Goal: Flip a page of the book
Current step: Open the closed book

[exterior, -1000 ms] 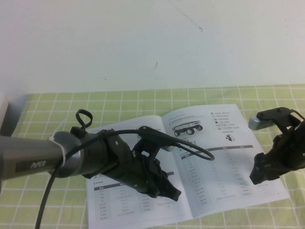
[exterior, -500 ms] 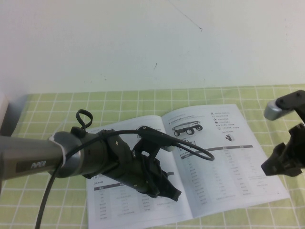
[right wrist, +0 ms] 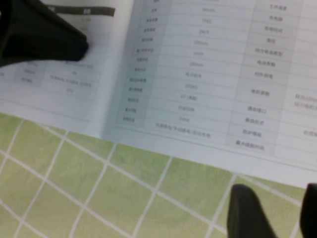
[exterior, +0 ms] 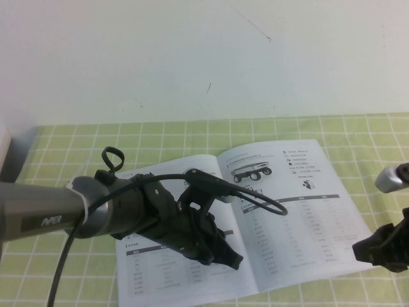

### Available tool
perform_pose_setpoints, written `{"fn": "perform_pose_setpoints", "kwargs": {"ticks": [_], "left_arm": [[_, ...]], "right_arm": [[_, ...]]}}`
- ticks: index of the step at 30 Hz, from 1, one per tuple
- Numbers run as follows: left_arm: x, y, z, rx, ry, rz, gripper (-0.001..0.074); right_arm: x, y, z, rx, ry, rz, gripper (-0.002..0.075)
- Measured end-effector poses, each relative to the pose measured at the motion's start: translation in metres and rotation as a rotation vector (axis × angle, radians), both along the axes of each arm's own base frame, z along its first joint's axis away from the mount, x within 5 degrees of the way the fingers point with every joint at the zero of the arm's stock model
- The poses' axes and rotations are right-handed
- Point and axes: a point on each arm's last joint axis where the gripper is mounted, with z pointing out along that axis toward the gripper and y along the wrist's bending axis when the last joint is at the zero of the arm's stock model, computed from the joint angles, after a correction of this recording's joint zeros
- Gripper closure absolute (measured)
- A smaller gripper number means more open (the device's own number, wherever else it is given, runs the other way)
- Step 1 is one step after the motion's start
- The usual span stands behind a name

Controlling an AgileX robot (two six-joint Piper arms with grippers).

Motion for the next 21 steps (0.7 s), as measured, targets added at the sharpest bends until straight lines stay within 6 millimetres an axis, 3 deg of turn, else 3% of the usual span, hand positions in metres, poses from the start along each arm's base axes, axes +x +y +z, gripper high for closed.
{"fn": "perform_pose_setpoints", "kwargs": {"ticks": [4, 7, 15, 21], "left_arm": [[0.000, 0.000, 0.000, 0.000, 0.000, 0.000, 0.0739], [0.000, 0.000, 0.000, 0.000, 0.000, 0.000, 0.0739], [0.000, 0.000, 0.000, -0.001, 0.001, 0.002, 0.0739], [0.000, 0.000, 0.000, -0.001, 0.001, 0.002, 0.0739]], "right_arm": [[0.008, 0.002, -0.012, 0.035, 0.047, -0.065, 0.0323], [0.016, 0.000, -0.027, 0.017, 0.077, -0.111, 0.0233], [0.026, -0.003, -0.060, -0.042, 0.140, -0.153, 0.0235], [0.032, -0.007, -0.061, -0.083, 0.088, -0.156, 0.0278]]}}
